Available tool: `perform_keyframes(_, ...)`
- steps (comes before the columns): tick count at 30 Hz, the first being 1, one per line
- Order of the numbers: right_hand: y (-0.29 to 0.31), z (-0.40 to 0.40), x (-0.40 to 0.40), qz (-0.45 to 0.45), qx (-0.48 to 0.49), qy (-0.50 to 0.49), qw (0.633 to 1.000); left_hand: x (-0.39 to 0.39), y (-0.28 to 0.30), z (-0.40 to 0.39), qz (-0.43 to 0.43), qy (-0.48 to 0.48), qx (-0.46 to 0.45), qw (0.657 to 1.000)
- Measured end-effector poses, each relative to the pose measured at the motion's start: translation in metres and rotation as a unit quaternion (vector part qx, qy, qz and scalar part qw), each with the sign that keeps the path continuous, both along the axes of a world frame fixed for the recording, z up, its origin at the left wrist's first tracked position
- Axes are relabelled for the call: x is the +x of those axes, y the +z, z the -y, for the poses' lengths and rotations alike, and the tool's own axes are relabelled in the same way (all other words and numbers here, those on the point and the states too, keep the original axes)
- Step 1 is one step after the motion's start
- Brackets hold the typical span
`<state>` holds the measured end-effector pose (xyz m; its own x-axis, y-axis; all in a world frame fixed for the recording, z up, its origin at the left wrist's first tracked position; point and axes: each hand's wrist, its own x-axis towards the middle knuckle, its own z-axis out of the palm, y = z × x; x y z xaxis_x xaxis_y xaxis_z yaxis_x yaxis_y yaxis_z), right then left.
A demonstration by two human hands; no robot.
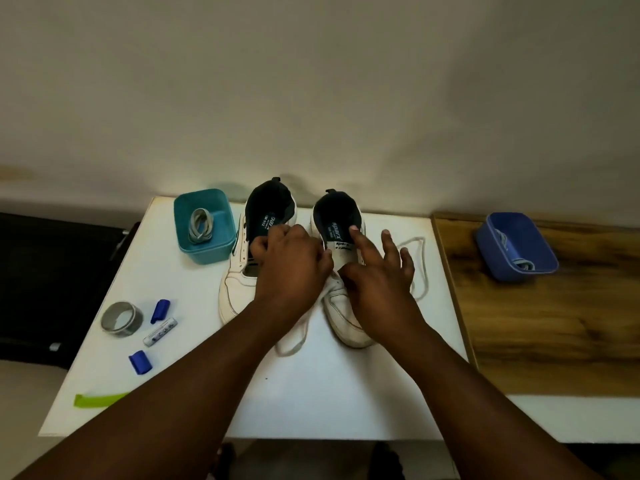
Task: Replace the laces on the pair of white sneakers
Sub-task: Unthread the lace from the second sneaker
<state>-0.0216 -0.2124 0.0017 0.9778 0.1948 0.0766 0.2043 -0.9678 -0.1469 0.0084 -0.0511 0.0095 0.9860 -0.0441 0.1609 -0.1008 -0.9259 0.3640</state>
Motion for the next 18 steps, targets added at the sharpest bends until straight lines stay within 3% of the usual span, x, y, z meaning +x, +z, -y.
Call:
perform_keyframes(2, 0.0, 0.002, -0.001, 0.007, 0.009, -0.009, 1.0, 0.0, 0.0, -0.002, -0.001, -0.001, -0.003, 1.0)
perform_keyframes(4, 0.003, 0.012, 0.003, 0.067, 0.025, -0.082, 0.994, 0.003, 0.0, -0.004, -0.002, 0.006, 0.009, 1.0)
perform_keyframes(7, 0.019, 0.054, 0.011, 0.112, 0.175, -0.319, 0.925, 0.006, 0.003, -0.004, -0.011, 0.026, -0.002, 1.0)
perform_keyframes(9, 0.02, 0.063, 0.007, 0.093, 0.206, -0.369, 0.901, 0.004, 0.002, -0.002, -0.006, 0.02, 0.004, 1.0)
perform_keyframes(12, 0.009, 0.037, -0.002, 0.073, 0.134, -0.187, 0.97, 0.003, 0.001, -0.001, 0.002, 0.014, -0.005, 1.0)
perform_keyframes(14, 0.003, 0.013, -0.002, 0.054, 0.074, -0.05, 0.995, 0.003, 0.001, 0.0, 0.007, 0.013, -0.003, 1.0)
perform_keyframes(16, 0.0, 0.0, 0.001, 0.035, 0.047, -0.01, 0.998, 0.003, 0.001, -0.002, 0.003, 0.005, 0.008, 1.0)
perform_keyframes(18, -0.001, 0.003, 0.003, 0.03, 0.061, -0.035, 0.997, 0.004, 0.001, -0.005, 0.001, 0.002, 0.018, 1.0)
